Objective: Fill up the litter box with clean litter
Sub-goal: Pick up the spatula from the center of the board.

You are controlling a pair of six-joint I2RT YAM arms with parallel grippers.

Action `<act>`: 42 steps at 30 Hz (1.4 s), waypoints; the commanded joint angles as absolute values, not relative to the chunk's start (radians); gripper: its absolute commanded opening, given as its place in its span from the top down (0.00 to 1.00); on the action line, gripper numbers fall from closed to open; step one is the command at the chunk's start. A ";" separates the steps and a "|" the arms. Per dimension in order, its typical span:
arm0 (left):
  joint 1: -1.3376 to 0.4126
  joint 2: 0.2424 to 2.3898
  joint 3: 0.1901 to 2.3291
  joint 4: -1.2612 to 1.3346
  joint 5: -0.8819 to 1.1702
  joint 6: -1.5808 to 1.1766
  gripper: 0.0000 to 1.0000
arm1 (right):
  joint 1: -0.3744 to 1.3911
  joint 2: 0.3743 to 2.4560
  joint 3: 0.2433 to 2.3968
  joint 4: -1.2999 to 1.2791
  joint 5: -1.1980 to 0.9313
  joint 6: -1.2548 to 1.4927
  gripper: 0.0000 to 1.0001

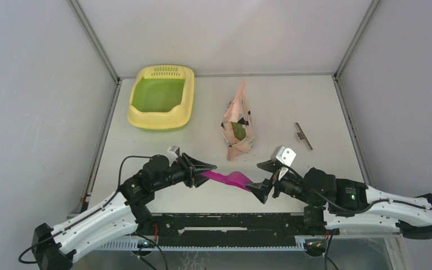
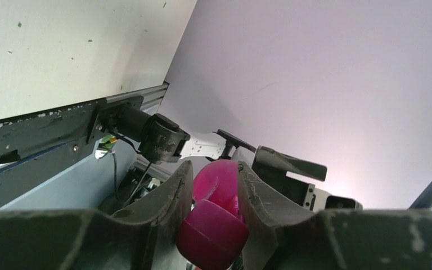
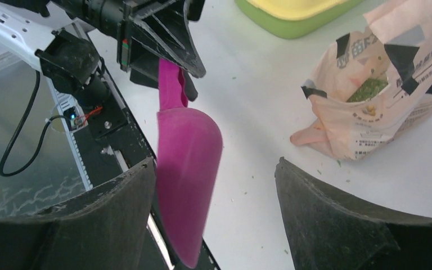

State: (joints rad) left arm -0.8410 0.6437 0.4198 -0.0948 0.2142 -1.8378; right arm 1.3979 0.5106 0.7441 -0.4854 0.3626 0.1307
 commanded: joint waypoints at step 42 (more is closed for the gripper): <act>-0.798 0.733 0.336 0.281 0.319 -1.902 0.44 | 1.410 0.616 0.737 -0.334 0.473 0.051 1.00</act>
